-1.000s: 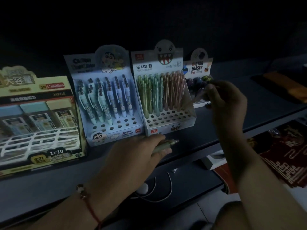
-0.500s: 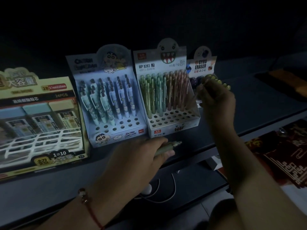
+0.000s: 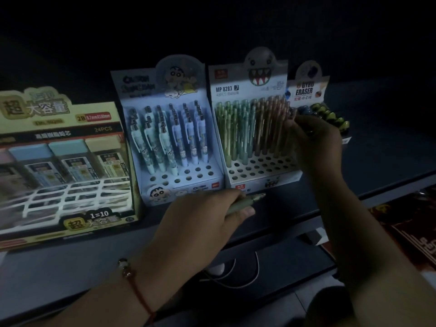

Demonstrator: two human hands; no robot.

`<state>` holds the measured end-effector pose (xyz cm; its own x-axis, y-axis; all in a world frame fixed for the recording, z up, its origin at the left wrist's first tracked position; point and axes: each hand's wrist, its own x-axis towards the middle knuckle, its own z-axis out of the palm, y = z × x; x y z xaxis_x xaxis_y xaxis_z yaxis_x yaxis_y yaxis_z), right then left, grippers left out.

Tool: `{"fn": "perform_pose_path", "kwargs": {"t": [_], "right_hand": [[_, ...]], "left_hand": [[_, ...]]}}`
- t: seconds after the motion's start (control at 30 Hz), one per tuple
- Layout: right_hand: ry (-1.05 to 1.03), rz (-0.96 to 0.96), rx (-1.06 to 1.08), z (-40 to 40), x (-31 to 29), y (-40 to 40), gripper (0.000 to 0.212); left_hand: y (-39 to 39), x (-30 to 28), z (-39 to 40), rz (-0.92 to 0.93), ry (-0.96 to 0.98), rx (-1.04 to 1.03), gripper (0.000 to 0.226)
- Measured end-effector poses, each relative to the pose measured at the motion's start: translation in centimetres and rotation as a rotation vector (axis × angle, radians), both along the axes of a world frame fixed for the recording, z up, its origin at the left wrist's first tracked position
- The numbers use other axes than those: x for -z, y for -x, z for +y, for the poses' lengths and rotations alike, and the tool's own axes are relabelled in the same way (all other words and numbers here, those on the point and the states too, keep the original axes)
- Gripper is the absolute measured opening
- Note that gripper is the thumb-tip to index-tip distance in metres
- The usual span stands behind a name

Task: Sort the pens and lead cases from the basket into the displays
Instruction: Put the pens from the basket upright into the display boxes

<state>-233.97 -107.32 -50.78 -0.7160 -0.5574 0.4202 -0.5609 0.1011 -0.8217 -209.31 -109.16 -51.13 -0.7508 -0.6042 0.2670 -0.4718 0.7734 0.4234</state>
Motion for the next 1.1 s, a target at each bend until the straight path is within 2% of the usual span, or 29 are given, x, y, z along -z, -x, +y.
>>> {"fn": "perform_pose_path", "kwargs": {"t": [0.27,0.33,0.4,0.47,0.53,0.63,0.7,0.8,0.97,1.03,1.1], "right_hand": [[-0.02,0.026,-0.032,1.4,0.1,-0.8,0.02],[-0.029,0.01,-0.059,2.0,-0.7,-1.5,0.013],[-0.163,0.0,-0.124,2.7,-1.5,-2.5,0.017],[-0.3,-0.137,-0.296,3.3,-2.4,-3.8,0.024],[-0.382,-0.398,-0.537,3.8,-2.9,-5.1,0.029],[-0.433,-0.636,-0.789,4.1,-2.6,-6.4,0.021],[-0.402,-0.695,-0.835,4.2,-2.4,-6.4,0.018],[-0.412,-0.629,-0.927,4.8,-2.5,-5.9,0.021],[-0.45,-0.43,-0.876,5.3,-2.1,-5.6,0.023],[-0.384,-0.471,-0.802,5.5,-2.4,-5.5,0.022],[-0.279,-0.617,-0.682,5.7,-2.9,-4.9,0.021]], "left_hand": [[-0.1,0.0,-0.5,0.016,0.018,0.019,0.038],[-0.1,0.0,-0.5,0.029,-0.053,0.027,0.04],[-0.1,0.0,-0.4,0.041,-0.172,0.037,0.044],[-0.2,-0.1,-0.4,0.049,-0.231,0.04,0.05],[-0.2,-0.2,-0.4,0.061,-0.277,0.028,0.054],[-0.2,-0.2,-0.4,0.082,-0.315,0.029,0.057],[-0.2,-0.2,-0.2,0.091,-0.348,0.047,0.059],[0.0,-0.1,0.0,0.107,-0.359,0.071,0.062],[0.2,0.3,0.0,0.101,-0.354,0.087,0.062],[0.1,0.3,-0.1,0.114,-0.351,0.073,0.056],[0.0,0.2,-0.2,0.124,-0.346,0.059,0.047]]}}
